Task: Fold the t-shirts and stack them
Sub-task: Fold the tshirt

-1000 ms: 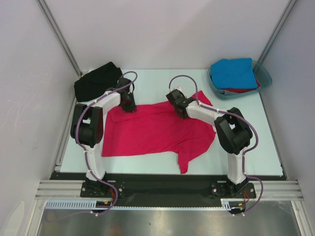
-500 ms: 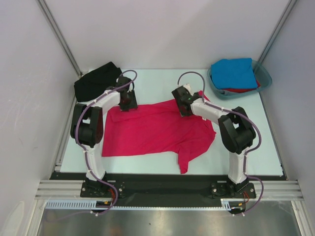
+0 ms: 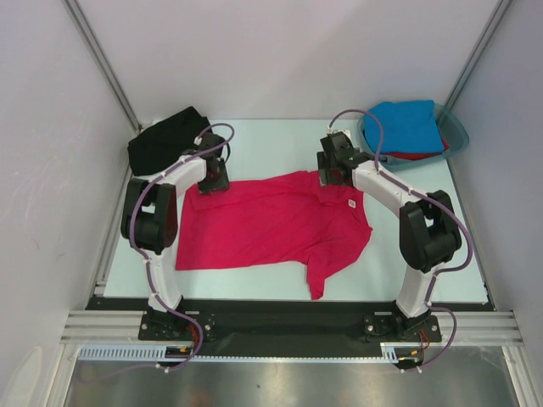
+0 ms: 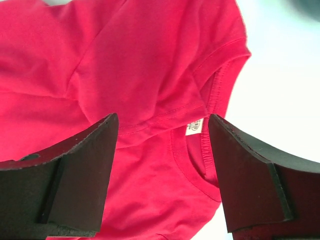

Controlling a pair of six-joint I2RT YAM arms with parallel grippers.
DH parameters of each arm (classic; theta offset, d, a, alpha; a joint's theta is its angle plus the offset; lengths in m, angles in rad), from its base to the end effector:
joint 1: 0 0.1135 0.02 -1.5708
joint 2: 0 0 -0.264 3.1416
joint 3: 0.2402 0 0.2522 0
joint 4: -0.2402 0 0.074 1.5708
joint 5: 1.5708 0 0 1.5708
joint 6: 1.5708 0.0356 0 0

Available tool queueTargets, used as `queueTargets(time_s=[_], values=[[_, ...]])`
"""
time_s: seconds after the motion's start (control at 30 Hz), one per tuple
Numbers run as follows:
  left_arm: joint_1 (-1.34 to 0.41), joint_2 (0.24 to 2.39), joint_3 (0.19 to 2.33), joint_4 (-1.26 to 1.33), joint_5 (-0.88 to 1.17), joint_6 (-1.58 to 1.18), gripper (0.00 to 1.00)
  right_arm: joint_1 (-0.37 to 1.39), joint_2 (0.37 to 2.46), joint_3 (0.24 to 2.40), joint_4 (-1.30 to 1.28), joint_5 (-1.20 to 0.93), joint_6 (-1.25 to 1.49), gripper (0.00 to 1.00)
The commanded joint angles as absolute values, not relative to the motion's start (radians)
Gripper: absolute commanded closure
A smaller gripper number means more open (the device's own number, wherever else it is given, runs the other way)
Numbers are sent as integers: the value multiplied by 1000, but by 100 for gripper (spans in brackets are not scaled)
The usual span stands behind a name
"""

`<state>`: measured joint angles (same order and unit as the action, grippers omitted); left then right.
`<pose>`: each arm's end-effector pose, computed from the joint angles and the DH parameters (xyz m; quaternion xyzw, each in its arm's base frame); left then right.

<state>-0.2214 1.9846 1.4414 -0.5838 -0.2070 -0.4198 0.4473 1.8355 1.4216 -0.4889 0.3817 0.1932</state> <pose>0.4051 -0.0837 0.1817 -0.1187 0.9632 0.0267 0.2395 0.3698 0.1627 0.2407 -0.0558 0.9280 -0.0688 0.3619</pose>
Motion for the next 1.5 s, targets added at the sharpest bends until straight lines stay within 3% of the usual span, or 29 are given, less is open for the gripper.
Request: queueTargets(time_s=[0.0, 0.27, 0.5, 1.47], values=[[-218, 1918, 1404, -632, -273, -451, 44, 442, 1789, 1431, -480, 330, 215, 23], [-216, 1735, 1197, -606, -376, -535, 44, 446, 1775, 1404, -466, 299, 219, 23], [-203, 1759, 1187, -617, -430, -555, 43, 448, 1761, 1388, -465, 290, 218, 23], [-118, 1845, 1158, -468, -259, -529, 44, 445, 1758, 1382, -489, 311, 206, 23]])
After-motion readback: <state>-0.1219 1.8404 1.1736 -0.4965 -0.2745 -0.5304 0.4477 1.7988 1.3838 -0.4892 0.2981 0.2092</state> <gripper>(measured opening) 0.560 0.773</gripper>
